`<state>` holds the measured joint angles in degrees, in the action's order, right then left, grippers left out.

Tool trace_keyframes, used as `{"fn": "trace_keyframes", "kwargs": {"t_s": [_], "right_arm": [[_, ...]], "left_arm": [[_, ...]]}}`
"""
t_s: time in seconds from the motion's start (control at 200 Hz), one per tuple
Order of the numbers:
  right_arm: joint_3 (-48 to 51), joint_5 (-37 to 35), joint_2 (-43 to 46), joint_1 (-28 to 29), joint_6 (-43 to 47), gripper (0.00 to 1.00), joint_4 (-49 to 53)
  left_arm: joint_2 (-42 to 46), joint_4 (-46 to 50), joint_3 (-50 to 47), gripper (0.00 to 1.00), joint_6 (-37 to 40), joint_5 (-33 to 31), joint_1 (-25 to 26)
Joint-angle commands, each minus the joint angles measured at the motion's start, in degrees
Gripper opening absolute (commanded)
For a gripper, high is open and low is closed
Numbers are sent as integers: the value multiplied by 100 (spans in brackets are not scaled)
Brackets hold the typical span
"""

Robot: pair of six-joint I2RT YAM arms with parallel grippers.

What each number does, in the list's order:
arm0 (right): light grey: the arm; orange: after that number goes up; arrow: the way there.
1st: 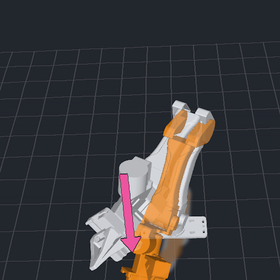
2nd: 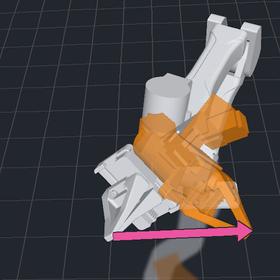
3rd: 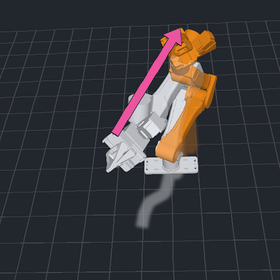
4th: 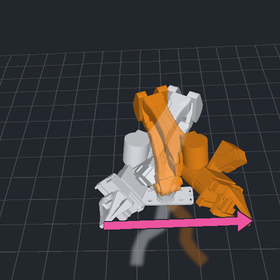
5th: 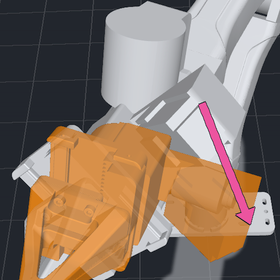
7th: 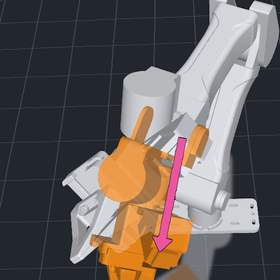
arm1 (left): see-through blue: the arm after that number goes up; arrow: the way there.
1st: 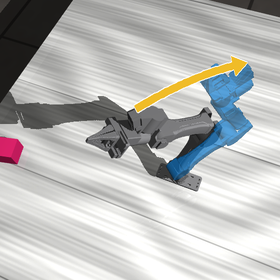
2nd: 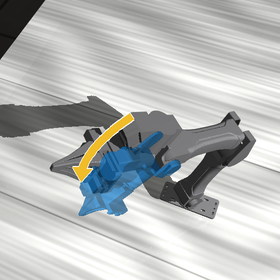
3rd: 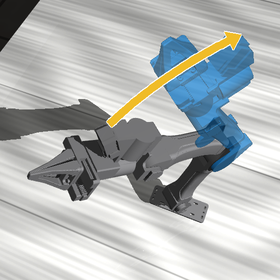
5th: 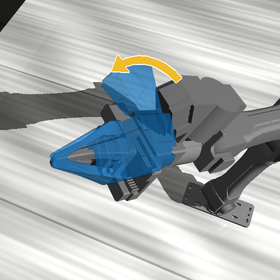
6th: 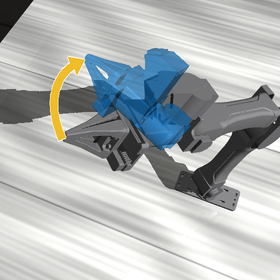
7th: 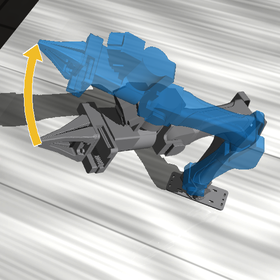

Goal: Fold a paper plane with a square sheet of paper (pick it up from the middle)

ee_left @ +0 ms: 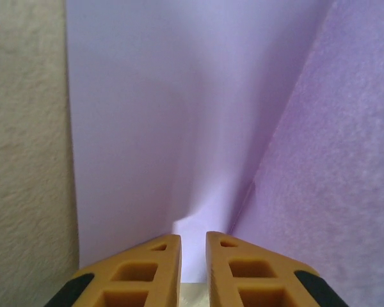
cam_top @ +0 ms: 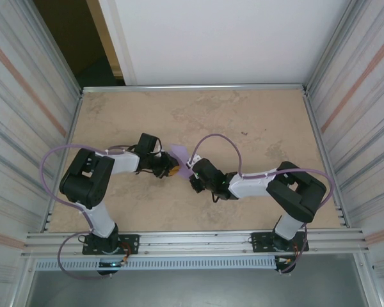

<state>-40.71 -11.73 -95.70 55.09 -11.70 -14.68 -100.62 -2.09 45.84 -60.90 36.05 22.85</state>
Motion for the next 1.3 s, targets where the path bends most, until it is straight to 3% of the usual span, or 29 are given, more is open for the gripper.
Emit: {"fn": "trace_keyframes", "kwargs": {"t_s": [0.0, 0.606, 1.067, 1.298], "right_arm": [[-173, -101, -182, 36, 155, 18, 83], [-393, -84, -325, 151, 227, 20, 87], [-306, 77, -362, 153, 136, 6, 88], [-181, 579, -256, 5, -156, 4, 72]], "left_arm": [[-122, 437, 122, 18, 191, -107, 10], [-179, 481, 95, 17, 230, -97, 9], [18, 595, 104, 19, 259, -148, -13], [642, 1049, 53, 22, 428, -620, -184]]}}
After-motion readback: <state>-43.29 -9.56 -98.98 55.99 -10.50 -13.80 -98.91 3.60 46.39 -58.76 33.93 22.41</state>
